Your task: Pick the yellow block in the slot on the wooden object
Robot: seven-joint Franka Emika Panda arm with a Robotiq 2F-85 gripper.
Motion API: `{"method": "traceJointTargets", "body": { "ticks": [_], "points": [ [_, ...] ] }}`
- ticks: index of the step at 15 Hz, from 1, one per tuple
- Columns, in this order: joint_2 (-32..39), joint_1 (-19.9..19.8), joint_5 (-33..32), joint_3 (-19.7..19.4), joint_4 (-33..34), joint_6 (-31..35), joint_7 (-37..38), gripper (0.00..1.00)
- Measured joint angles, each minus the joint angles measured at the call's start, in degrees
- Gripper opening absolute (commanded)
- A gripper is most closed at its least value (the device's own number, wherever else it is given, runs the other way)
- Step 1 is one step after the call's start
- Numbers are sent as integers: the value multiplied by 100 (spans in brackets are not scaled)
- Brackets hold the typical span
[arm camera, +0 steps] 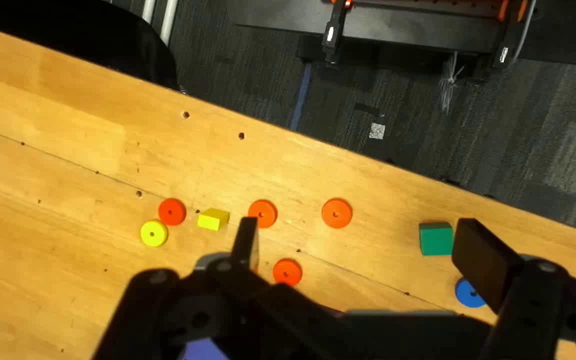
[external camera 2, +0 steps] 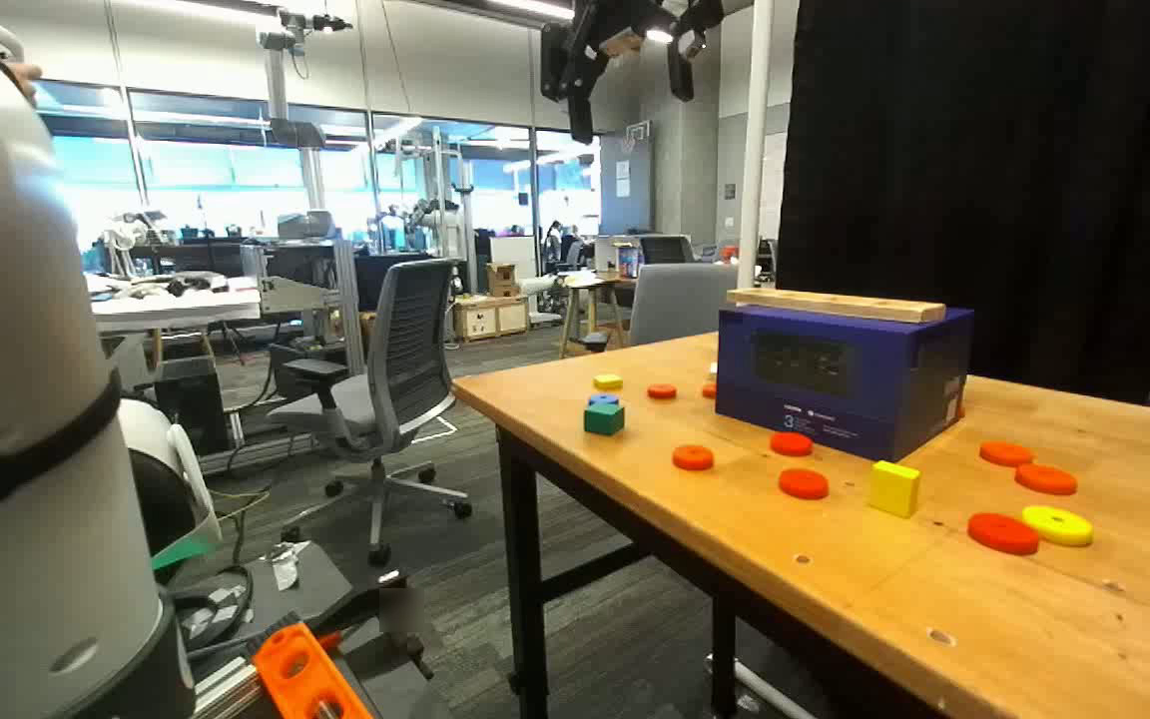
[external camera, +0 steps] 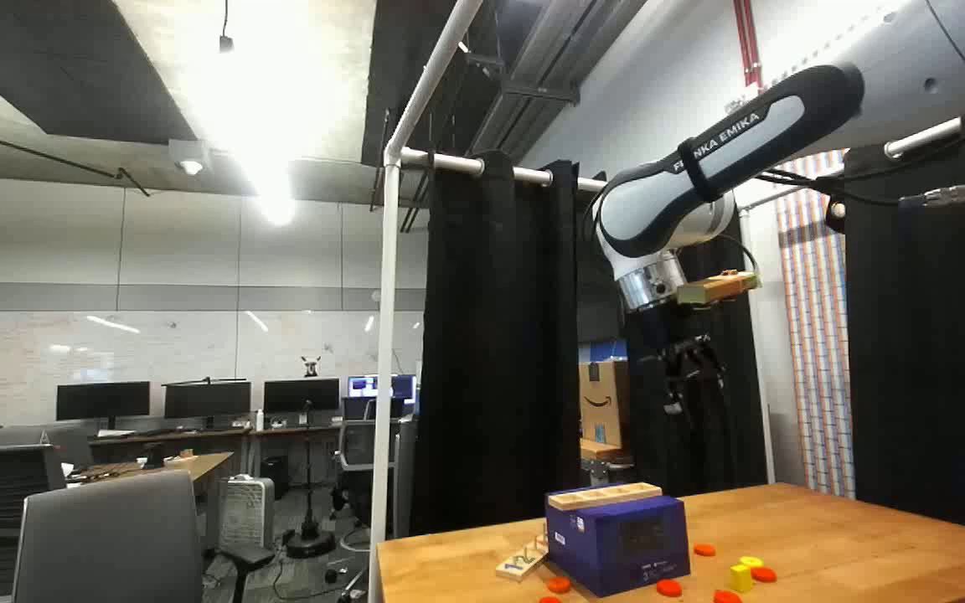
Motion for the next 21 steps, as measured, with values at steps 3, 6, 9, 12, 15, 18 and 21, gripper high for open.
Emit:
{"method": "traceJointTargets", "body": {
  "ticks": [3, 6, 9, 12, 15, 18, 21],
  "points": [
    [-18, 0, 0, 0, 39, 0, 0, 100],
    [-18, 0, 0, 0, 41, 0, 0, 100],
    [-15, 7, 0, -10, 32, 0, 0, 100],
    [6, 26, 0, -56, -22, 0, 4, 100],
    [38, 26, 87, -184, -126, 33, 69, 100],
    [127, -1, 543, -498, -307, 277, 228, 100],
    [219, -111, 1013, -847, -455, 699, 277, 100]
  ]
}}
